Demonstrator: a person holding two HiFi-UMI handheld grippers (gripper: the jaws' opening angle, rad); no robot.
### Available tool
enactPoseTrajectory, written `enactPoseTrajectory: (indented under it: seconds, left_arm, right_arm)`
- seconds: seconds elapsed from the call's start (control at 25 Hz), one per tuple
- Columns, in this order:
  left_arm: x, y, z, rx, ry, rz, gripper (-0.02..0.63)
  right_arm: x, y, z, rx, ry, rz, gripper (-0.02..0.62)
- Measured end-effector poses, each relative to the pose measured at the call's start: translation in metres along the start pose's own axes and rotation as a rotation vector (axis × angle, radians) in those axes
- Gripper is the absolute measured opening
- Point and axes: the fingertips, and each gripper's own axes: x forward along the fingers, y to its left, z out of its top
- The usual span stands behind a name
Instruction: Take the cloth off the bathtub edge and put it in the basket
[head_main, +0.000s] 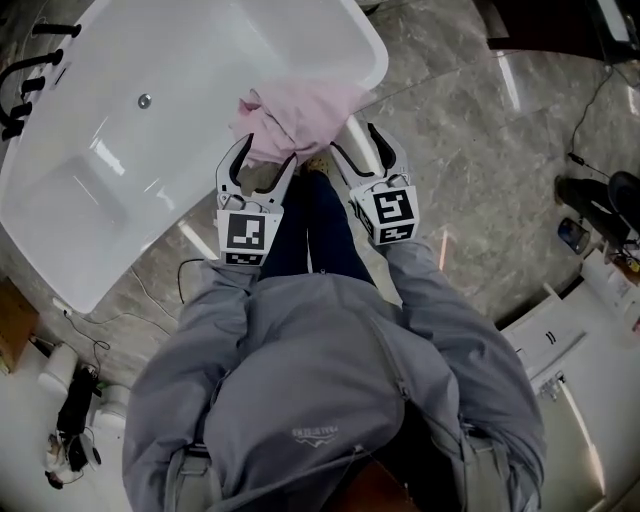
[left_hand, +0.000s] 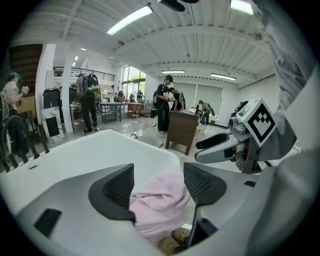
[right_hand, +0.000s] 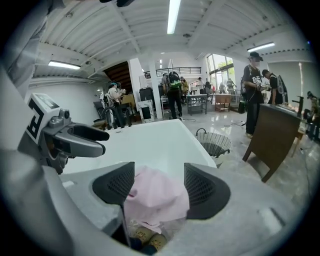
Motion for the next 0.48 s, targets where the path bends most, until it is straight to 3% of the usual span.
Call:
enactPoseTrajectory:
  seconds: [0.24, 0.48]
  left_arm:
    - [0.018, -0.006, -0.037, 0.019, 0.068, -0.025, 0.31]
    - [0.033, -0.013, -0.07, 0.049, 0.14, -0.031, 0.331]
  right_arm:
    - [0.021, -0.008, -0.035, 0.027, 0.058, 0.012, 0.291]
    - [0.035, -0.018, -0.073, 0.127, 0.117, 0.029, 0.291]
